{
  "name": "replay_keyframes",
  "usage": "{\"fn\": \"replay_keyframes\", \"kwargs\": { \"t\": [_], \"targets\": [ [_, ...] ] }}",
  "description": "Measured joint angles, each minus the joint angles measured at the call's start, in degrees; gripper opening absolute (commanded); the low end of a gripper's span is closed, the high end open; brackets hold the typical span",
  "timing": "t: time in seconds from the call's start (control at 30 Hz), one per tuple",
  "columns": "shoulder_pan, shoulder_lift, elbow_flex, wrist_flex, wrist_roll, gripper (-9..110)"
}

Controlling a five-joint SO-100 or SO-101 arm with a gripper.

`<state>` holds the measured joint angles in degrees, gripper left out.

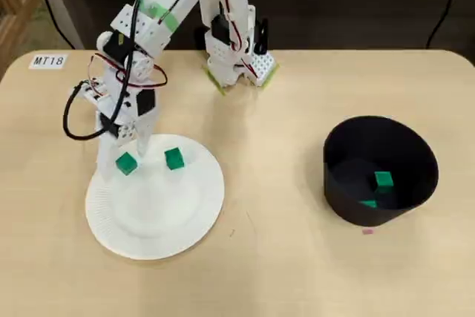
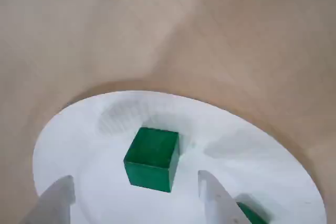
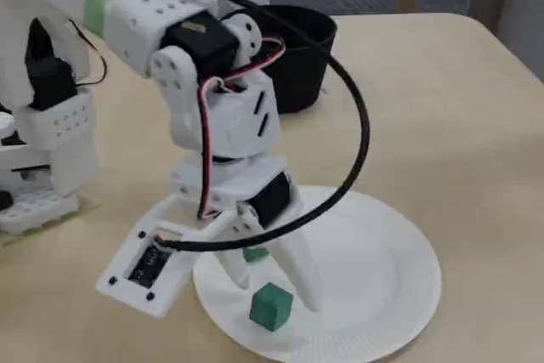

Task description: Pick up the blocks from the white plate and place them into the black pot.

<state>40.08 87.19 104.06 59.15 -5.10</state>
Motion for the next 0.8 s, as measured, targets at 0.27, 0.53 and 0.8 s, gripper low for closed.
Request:
{"fn": "replay_keyframes", "kwargs": {
  "t": [0.27,0.53,0.8],
  "targets": [
    [0.00,-3.16,-1.32,0.18,1.14,20],
    [0.00,-5.19,-4.75,0.09,2.37,-2],
    [-6.15,6.15,-2.81,-9.76,2.20,-2]
  ]
}}
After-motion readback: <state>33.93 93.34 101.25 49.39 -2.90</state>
